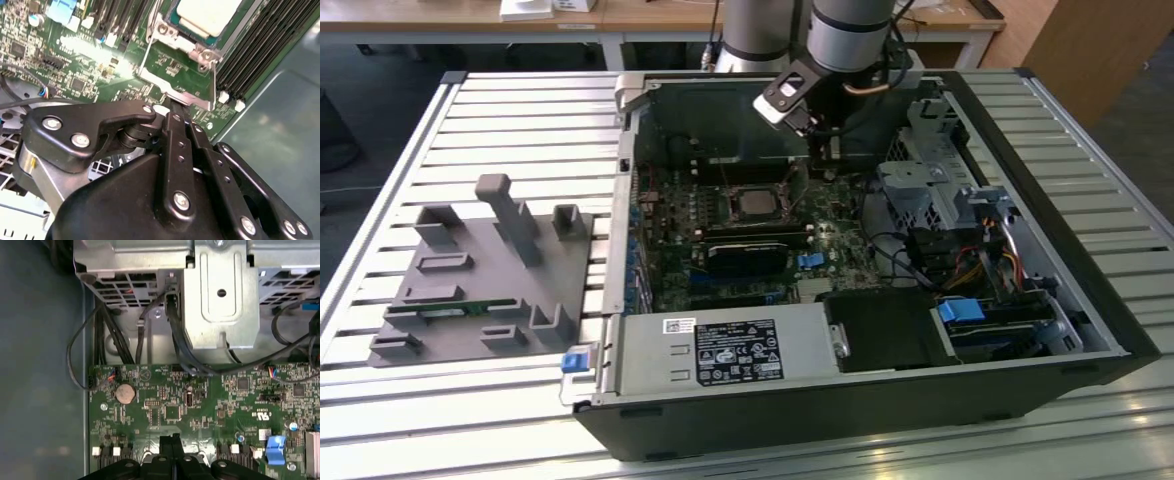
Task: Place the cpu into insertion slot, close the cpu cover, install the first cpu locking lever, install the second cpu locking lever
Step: 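Close the cpu cover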
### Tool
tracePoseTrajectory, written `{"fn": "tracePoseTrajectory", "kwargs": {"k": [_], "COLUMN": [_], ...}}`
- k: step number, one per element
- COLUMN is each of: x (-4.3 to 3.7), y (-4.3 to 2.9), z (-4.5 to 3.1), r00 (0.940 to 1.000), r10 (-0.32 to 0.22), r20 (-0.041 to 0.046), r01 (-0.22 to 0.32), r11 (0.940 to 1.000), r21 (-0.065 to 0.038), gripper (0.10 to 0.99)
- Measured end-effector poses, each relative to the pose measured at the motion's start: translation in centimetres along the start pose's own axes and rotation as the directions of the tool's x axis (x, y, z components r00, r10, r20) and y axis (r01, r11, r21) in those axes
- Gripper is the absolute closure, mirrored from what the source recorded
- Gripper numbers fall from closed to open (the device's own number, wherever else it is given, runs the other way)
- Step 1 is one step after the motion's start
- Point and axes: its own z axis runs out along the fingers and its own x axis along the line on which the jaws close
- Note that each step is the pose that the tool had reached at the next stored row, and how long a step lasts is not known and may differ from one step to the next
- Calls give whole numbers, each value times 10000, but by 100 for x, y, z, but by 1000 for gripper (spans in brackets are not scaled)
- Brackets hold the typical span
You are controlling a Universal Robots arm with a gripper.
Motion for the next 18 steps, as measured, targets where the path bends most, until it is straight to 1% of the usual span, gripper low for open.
{"fn": "tracePoseTrajectory", "kwargs": {"k": [3,7,14,18], "x": [-2,-3,-8,-9], "y": [-46,-84,-183,-225], "z": [2,8,18,26], "r00": [10000,10000,10000,10000], "r10": [-1,0,0,0], "r20": [-3,1,0,0], "r01": [1,0,0,0], "r11": [10000,10000,10000,10000], "r21": [-1,0,0,0], "gripper": [980,980,980,980]}}
